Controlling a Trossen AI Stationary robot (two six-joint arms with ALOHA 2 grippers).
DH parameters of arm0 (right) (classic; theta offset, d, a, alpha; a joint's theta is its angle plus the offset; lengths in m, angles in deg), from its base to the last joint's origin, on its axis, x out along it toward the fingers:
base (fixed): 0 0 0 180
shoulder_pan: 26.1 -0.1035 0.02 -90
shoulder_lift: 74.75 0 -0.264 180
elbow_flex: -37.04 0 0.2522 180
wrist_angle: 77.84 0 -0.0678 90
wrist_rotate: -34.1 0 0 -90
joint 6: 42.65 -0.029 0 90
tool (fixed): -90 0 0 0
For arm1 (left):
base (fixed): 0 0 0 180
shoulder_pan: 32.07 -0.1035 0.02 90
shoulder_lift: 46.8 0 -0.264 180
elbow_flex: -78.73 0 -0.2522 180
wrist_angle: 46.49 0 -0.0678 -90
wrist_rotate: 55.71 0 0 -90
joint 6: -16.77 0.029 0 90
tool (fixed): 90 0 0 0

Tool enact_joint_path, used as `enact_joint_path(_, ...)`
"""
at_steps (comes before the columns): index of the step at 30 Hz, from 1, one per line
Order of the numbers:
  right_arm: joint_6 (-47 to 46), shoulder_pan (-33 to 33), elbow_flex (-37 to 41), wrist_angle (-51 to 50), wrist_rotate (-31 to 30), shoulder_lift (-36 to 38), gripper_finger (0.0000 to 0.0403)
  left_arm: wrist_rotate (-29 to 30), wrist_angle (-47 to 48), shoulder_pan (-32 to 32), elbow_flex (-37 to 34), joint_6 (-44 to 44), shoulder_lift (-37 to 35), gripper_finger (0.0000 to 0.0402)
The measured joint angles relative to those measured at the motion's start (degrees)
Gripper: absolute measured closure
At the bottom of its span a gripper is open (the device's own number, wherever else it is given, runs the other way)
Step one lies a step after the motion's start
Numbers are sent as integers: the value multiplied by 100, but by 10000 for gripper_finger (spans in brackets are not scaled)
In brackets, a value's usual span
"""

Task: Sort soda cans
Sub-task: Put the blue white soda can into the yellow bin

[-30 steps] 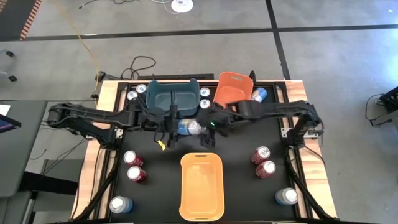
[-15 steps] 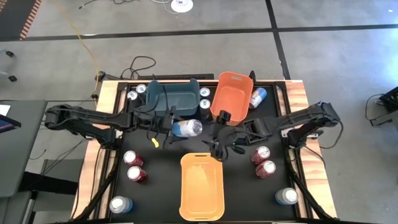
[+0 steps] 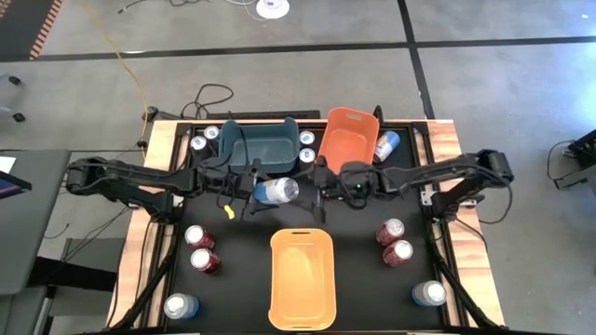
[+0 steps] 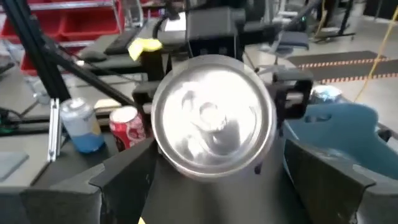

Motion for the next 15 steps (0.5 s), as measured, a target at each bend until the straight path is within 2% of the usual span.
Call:
enact_joint_path(2,-2,54,-80,77,188,-149,35,21,33,-34,0,-4,6,118)
enact_joint_path(11,89,138,-673,-24,302,-785,37,69,78,-120,0,-28,13,118)
enact_joint_path(15,94,150,-771,-82,309,-901,68,72,158,-120,0,-46,13,118)
